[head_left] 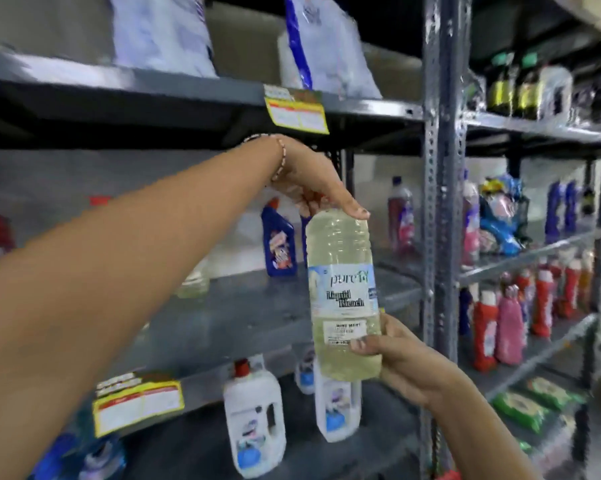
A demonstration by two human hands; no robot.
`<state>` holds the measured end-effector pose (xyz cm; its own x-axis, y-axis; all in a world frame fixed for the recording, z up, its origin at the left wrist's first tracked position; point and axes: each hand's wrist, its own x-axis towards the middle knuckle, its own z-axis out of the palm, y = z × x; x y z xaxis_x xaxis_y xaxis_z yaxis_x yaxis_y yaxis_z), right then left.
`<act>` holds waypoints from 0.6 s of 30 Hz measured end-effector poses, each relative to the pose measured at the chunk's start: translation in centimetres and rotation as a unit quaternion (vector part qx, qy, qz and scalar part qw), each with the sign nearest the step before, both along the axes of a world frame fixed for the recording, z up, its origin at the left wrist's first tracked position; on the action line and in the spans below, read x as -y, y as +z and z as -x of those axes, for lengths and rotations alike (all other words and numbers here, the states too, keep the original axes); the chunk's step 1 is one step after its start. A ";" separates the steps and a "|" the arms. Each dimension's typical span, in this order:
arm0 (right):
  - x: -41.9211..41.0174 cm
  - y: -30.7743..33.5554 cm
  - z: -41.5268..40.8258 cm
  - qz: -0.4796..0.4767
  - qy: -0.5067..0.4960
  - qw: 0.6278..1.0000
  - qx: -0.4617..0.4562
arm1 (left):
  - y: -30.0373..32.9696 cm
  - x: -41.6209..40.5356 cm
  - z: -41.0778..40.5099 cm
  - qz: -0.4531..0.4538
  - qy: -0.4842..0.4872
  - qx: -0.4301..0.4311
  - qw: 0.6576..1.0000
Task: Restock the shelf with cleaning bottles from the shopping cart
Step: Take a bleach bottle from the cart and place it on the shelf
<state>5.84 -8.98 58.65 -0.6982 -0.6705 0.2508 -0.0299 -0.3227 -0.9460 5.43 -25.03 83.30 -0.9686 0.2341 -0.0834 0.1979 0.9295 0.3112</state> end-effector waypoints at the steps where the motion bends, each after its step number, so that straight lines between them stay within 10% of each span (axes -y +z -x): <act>1: 1.0 0.8 -0.1 0.010 0.010 1.000 -0.008 | 0.4 1.3 -0.8 -0.039 -0.014 0.034 0.999; 7: 7.7 3.2 -0.4 0.029 0.029 0.998 -0.036 | -1.4 7.3 -5.1 -0.296 -0.018 -0.088 0.951; 13: 15.4 4.5 0.5 0.038 0.013 0.995 -0.090 | -10.7 11.9 -6.3 -0.513 0.073 -0.333 0.788; 18: 21.2 4.4 3.1 0.017 0.002 0.993 -0.114 | -17.2 15.9 -5.6 -0.520 0.106 -0.298 0.793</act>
